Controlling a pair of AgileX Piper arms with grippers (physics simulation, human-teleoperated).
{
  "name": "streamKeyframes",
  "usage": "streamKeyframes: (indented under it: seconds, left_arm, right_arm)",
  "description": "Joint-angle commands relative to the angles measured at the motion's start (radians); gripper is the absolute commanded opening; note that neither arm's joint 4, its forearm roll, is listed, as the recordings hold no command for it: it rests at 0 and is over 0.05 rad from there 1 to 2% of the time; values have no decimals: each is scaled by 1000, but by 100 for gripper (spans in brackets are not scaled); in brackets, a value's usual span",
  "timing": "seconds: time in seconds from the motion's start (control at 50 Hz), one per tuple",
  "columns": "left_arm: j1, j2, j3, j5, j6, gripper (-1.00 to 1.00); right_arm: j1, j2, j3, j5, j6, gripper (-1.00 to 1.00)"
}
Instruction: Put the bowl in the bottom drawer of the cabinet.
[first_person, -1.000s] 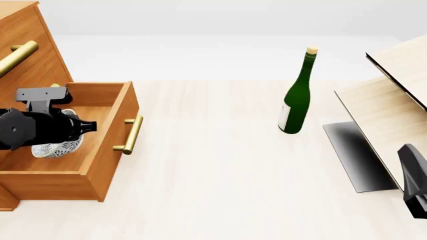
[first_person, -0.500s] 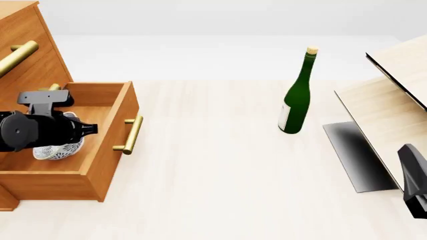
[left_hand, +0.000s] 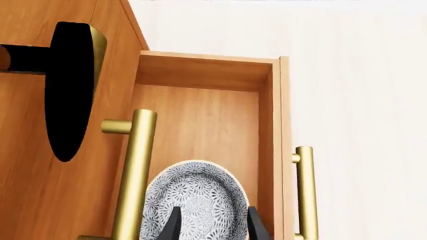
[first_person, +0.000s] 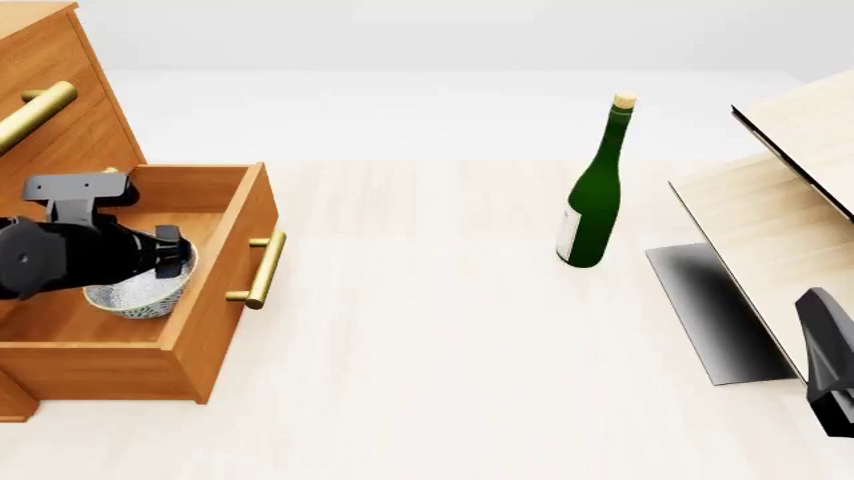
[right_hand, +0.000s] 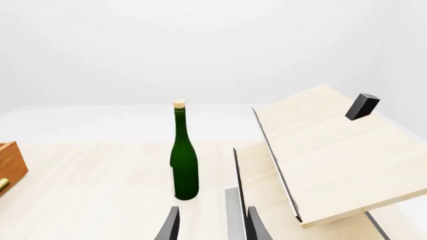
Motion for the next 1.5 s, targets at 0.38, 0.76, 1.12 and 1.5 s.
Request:
streamKeyframes:
  seconds: [0.38,0.76,1.12,1.5]
  left_arm:
    - [-8,-115,-12,40,-7,100]
    - [-30,-221,-12,73,23,100]
    - [-85,-266,-45,112,3,100]
    - [-134,-295,-28,60,-43,100]
  right_arm:
    - [0,0,0,0,0,100]
    - [0,0,0,0,0,100]
    - [0,0,0,0,0,100]
    - [-5,-1,57,-58,6,100]
